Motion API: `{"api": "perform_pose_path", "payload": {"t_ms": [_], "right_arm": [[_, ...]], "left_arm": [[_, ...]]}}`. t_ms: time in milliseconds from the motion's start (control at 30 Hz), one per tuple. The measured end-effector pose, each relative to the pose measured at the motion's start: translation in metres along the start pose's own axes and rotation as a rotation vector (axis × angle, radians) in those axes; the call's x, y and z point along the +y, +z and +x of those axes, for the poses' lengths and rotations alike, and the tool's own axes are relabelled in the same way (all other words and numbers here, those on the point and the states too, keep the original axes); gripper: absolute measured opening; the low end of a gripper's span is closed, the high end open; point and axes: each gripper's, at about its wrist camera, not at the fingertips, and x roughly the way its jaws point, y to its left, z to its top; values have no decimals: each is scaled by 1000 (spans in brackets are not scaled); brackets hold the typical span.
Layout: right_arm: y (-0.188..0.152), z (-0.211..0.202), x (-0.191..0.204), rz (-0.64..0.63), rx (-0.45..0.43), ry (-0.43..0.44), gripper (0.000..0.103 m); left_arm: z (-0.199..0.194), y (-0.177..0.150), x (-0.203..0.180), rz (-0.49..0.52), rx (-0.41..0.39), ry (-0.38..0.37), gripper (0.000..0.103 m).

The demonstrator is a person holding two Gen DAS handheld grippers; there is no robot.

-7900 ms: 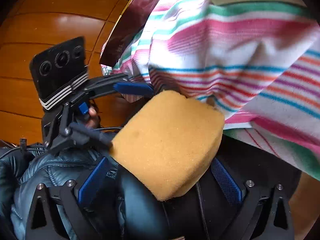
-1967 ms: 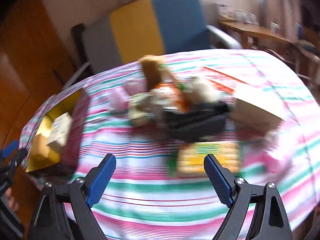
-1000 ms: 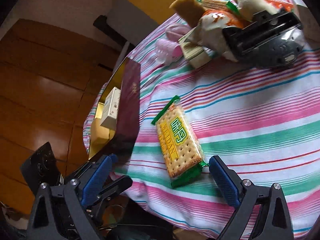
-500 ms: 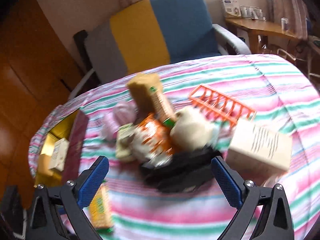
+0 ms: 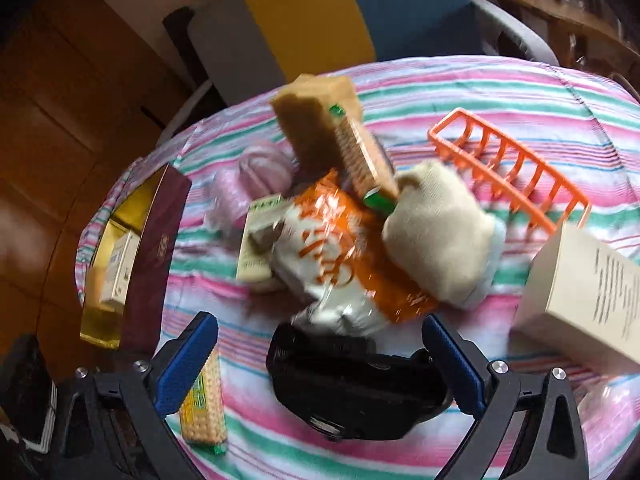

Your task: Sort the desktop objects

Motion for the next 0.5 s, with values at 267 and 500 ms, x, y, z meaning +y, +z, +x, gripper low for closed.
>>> {"api": "perform_pose_path", "payload": {"t_ms": [267,500], "right_arm": [[-76,-12,16,26,44,94,103],[-111,-47,18,-4,-66,-128,103]], "left_arm": [[-2,-3,1,-12,-2,4,78],[3,22,-12,-14,-20,25,78]]}}
